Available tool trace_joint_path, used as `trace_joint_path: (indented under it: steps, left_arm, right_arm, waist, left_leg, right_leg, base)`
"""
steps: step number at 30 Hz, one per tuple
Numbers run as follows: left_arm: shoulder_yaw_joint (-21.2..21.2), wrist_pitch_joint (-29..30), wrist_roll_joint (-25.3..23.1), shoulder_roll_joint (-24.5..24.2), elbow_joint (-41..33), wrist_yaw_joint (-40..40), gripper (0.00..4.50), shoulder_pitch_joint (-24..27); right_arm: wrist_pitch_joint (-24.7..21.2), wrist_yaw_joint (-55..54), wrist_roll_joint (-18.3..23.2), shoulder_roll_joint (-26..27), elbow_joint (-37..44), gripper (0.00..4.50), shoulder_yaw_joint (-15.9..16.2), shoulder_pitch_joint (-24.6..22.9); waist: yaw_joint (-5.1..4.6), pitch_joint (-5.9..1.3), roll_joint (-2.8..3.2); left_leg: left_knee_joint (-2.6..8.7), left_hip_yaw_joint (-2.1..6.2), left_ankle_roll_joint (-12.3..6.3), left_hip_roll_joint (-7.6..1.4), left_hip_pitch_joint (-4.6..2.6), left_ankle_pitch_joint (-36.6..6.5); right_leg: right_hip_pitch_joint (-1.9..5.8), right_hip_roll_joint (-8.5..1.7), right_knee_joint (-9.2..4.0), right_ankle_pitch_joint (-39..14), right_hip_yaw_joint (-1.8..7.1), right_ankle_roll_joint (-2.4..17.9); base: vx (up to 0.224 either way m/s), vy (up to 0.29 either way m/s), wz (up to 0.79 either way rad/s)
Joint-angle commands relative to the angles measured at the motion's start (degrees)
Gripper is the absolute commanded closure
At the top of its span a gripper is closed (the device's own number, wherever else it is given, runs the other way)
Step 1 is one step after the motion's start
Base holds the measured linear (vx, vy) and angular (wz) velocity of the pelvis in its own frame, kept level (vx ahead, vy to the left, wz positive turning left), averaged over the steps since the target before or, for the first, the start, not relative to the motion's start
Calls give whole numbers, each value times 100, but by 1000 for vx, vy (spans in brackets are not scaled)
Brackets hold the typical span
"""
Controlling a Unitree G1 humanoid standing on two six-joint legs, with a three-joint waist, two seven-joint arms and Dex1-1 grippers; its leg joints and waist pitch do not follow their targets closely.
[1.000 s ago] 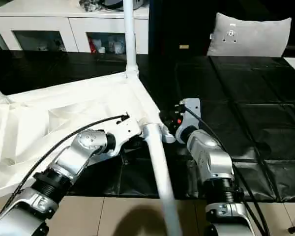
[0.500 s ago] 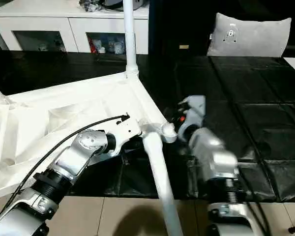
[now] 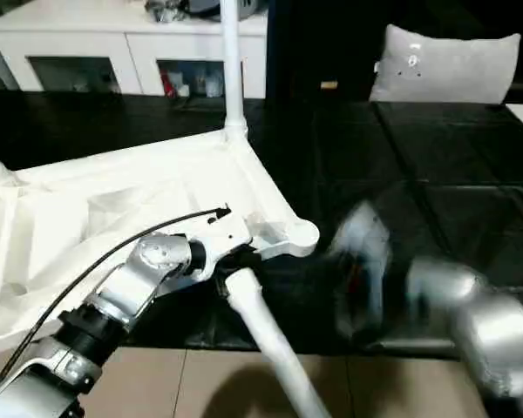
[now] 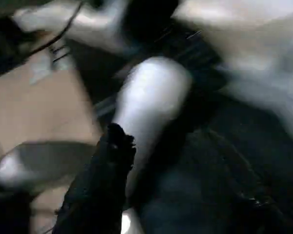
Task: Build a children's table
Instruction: Insert table leg to table base
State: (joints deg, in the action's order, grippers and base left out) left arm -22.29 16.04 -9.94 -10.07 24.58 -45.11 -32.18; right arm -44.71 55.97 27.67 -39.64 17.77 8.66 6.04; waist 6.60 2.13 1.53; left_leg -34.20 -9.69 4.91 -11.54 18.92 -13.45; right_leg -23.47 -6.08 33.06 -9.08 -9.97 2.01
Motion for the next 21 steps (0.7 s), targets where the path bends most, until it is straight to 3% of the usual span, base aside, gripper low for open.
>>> trace_joint_path:
  steps: [1, 4, 9, 15, 21]
  left_arm:
    - [-129, 133, -145, -61, 146, 20, 450, 147]
    - [-143, 134, -135, -82, 129, 29, 450, 157]
    - [-157, 126, -127, -112, 121, 22, 450, 166]
    - [-159, 134, -124, -129, 112, 29, 450, 171]
    - [-156, 140, -122, -141, 114, 18, 450, 163]
  right_arm:
    - [-34, -13, 25, -8, 121, 204, 46, 49]
    - [161, -272, -195, 156, -88, 169, 78, 138]
    - [82, -321, -106, 248, -102, 126, 4, 235]
    - [-47, -371, -145, 294, -65, 77, 187, 256]
    - [-60, -511, -201, 377, -75, 33, 234, 301]
  waist:
    - [53, -340, -136]
    - [38, -343, -125]
    - [44, -360, -108]
    - [42, -357, -124]
    - [45, -360, -94]
  left_leg:
    - [345, 30, -447, -86, 139, -474]
    - [351, 47, -399, -103, 151, -436]
    - [347, 57, -446, -122, 154, -338]
    - [343, 47, -439, -110, 150, -351]
    - [348, 54, -405, -116, 148, -355]
  right_leg:
    - [416, -288, -539, -2325, 315, -123]
    - [407, -290, -524, -2199, 320, -116]
    - [425, -299, -475, -1850, 335, 9]
    - [430, -304, -484, -1939, 336, -11]
    - [429, -307, -482, -1923, 334, -20]
  base:
    - [0, 0, 0]
    - [0, 0, 0]
    - [0, 0, 0]
    - [0, 0, 0]
    - [0, 0, 0]
